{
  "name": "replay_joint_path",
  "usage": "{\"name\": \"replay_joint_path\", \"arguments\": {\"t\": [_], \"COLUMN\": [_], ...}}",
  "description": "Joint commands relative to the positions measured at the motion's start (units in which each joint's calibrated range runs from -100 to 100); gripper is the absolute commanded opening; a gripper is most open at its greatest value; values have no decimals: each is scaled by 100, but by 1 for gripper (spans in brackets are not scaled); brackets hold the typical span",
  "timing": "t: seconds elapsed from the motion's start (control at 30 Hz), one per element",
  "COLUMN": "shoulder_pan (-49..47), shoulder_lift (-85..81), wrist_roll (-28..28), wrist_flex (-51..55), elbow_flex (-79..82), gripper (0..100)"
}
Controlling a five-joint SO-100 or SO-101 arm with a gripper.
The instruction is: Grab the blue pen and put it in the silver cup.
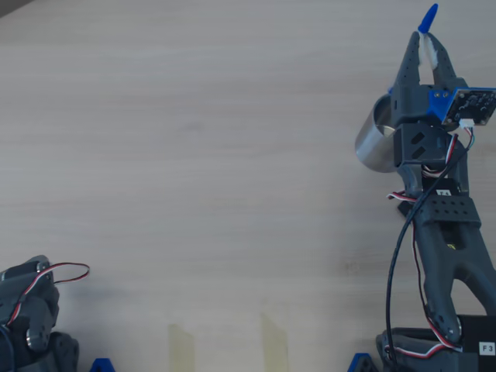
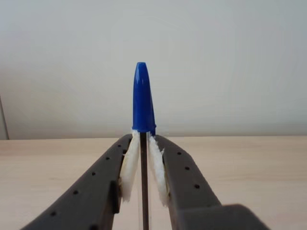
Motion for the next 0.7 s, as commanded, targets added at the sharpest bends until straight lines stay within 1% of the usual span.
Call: {"name": "replay_joint_path", "arguments": {"t": [0.0, 0.47, 0.67], "shoulder_pan": [28, 150, 159], "shoulder_lift": [23, 355, 355], "wrist_roll": [37, 37, 32], "wrist_flex": [-68, -25, -68], "elbow_flex": [-218, -200, 127], "gripper": [2, 2, 2]}}
